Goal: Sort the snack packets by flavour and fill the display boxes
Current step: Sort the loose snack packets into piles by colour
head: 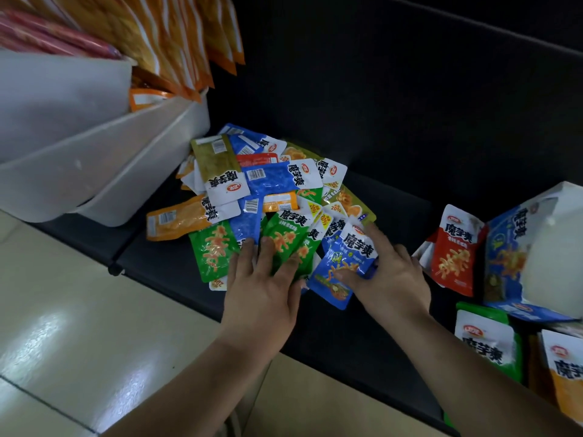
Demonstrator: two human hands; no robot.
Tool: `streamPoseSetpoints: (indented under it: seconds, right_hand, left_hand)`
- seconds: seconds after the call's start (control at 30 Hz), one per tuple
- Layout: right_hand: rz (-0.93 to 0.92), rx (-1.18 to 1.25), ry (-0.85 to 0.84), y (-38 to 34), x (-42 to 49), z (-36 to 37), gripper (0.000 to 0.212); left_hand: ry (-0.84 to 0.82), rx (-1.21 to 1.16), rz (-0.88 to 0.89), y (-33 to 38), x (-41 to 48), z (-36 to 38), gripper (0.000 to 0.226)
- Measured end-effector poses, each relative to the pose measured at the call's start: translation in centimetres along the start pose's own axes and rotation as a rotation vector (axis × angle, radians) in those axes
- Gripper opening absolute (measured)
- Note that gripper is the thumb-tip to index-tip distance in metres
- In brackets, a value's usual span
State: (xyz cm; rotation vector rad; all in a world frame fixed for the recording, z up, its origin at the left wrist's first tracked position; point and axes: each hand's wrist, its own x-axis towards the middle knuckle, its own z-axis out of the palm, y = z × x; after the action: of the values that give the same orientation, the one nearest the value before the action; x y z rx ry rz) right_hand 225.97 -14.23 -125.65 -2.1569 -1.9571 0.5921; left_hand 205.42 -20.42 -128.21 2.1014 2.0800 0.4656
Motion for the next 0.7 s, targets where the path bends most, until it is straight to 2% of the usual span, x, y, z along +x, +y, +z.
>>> streamPoseSetpoints:
  seconds: [0.1,0.23,0.37,0.5,0.57,0.63,0.7]
  right_hand:
    - [0.022,0.003,-0.024,-0.2,0.3,-0.3,0.1]
    - [0.048,0.097,0.013,-0.2,0.2,-0.3,0.096]
    - [0.021,0.167,0.04,-0.1,-1.1,-0.5,0.097]
    - [0.04,0.326,0.029,1.0,-1.0,-1.2,0.09]
    - [0.028,0.323,0.102,1.5,-1.2,-1.4,0.071]
    - [-0.014,0.323,0.215,1.3,-1.8,-1.8,0.04]
    - [-0.005,0.483,0.166,0.4,-2.5,-2.2,0.019]
  left_hand:
    - [0.025,-0.098,0.011,0.6,0.1,-0.4,0.015]
    - [0.082,-0.184,0.064,1.2,-0.1,-0.9,0.046]
    - [0.056,-0.201,0.123,2.1,0.2,-1.7,0.041]
    - [-0.085,-0.305,0.138,1.9,0.3,-2.5,0.044]
    - [-0.145,-0.355,0.136,1.6,0.6,-3.3,0.038]
    - [-0.179,-0.393,0.124,1.4,1.0,-3.8,0.032]
    - [-0.141,-0.401,0.127,1.7,1.1,-4.1,0.028]
